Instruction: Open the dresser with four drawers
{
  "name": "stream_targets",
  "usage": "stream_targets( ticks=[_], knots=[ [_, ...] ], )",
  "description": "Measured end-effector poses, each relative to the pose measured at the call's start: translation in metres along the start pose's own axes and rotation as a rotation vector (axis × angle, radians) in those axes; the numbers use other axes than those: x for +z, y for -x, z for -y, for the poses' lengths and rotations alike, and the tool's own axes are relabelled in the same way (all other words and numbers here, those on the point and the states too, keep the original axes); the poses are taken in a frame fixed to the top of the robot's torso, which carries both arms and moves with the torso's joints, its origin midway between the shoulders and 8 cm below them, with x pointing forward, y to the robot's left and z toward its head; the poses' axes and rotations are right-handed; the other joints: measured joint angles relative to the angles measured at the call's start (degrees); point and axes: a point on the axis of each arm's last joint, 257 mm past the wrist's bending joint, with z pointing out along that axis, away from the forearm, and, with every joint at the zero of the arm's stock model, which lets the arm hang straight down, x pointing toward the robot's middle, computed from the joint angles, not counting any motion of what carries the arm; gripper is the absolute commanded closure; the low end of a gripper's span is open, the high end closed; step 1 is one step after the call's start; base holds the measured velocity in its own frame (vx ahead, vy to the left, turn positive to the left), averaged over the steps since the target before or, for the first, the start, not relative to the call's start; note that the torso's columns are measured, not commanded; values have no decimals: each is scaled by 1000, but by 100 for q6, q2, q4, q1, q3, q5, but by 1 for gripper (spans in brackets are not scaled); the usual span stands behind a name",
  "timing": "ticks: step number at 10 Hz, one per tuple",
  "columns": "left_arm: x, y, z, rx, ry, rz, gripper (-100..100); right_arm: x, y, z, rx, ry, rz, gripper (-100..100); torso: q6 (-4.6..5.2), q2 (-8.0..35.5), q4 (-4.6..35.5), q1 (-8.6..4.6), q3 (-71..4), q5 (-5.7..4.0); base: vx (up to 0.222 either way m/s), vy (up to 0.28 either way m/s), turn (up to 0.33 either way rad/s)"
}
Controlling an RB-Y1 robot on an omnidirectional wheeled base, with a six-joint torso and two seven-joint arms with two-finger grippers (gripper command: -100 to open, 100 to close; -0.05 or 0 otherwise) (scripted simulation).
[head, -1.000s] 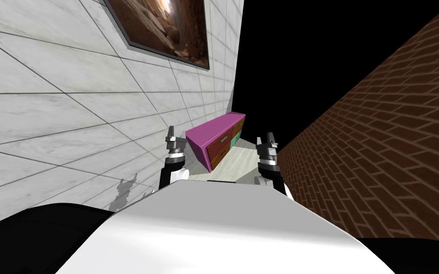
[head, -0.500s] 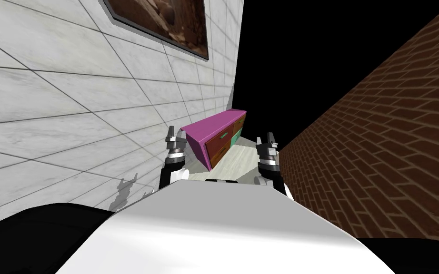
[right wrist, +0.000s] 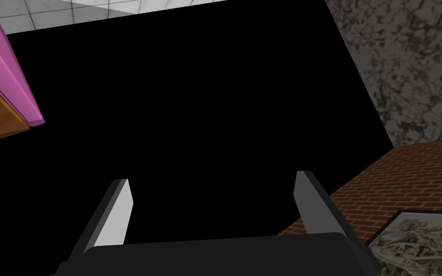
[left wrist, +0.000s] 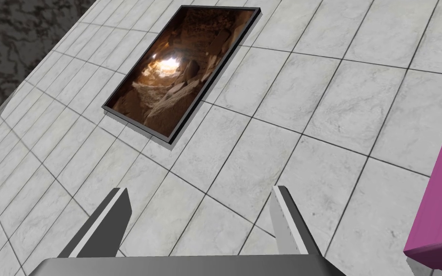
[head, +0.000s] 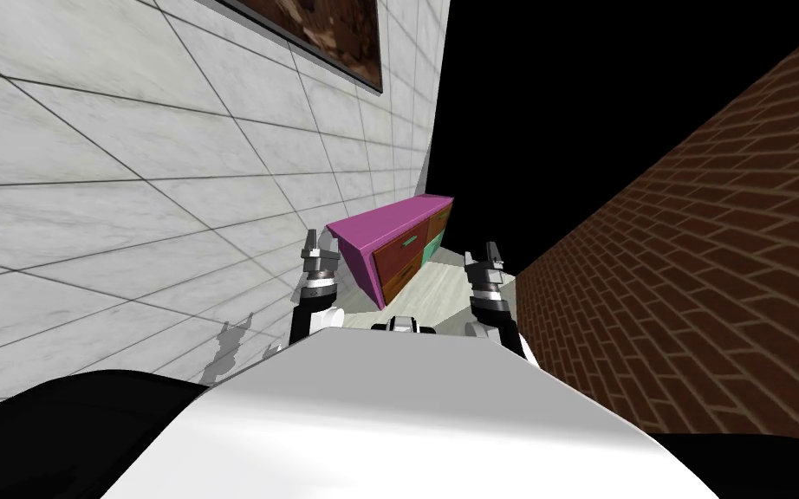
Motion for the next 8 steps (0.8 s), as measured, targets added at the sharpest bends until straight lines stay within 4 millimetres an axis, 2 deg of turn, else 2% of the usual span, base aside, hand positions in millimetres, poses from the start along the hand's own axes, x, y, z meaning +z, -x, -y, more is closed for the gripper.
stream_targets(
  ticks=[3,8],
  knots=[
    [0,0,0,0,0,0,0,-3,9,22,95,-58,16,-100,0,9,8,1,-3,0,55,-33,94],
    [0,0,0,0,0,0,0,-6,24,45,244,-130,57,-100,0,14,9,2,0,1,52,-25,113]
  ],
)
